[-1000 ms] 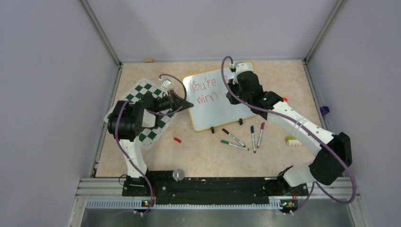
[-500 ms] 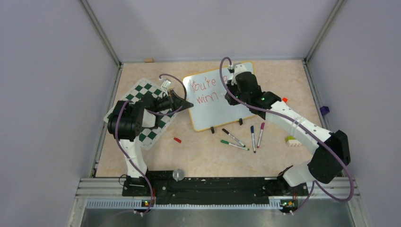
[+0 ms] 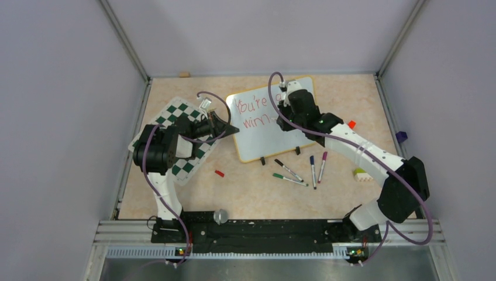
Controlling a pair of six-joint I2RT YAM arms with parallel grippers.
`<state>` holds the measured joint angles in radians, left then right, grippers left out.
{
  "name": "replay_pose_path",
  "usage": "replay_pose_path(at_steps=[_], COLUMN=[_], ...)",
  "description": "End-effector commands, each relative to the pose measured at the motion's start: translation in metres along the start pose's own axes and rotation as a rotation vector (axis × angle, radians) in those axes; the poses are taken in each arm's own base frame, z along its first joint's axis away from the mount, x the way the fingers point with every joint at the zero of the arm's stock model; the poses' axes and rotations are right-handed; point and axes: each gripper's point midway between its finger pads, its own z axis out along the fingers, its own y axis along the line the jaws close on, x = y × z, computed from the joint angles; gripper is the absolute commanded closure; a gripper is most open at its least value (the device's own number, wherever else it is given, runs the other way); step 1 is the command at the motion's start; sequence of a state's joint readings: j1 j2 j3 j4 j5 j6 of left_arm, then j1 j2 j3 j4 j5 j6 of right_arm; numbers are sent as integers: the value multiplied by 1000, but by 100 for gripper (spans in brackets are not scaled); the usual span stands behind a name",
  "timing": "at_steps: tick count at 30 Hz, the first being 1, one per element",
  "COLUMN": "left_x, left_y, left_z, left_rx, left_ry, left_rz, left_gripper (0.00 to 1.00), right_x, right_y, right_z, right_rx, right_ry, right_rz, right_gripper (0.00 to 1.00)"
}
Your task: Write a sentence on the whiteboard
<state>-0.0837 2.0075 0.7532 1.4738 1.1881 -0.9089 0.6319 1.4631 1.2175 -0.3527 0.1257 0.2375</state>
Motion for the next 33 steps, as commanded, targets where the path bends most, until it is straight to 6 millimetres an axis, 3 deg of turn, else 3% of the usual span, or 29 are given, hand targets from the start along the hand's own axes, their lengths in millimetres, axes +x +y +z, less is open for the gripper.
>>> replay_pose_path(at_steps=[1,8,14,33], left_x=[-22,-22,-21,-22], left_y=[-9,-9,-9,-8], left_z=[0,-1,-1,0], left_rx=[24,21,18,18], left_ry=[-43,-46,-45,-45], left_rz=[152,154,152,152], left_gripper=[100,100,100,100], right_x=[-27,-24,-25,-38], right_y=[3,1,-13,-10], right_z=[2,4,1,5], right_rx=[-6,10,84,78], right_ry=[-68,-58,-61,-78], right_rz=[16,14,8,-19], right_gripper=[100,100,100,100])
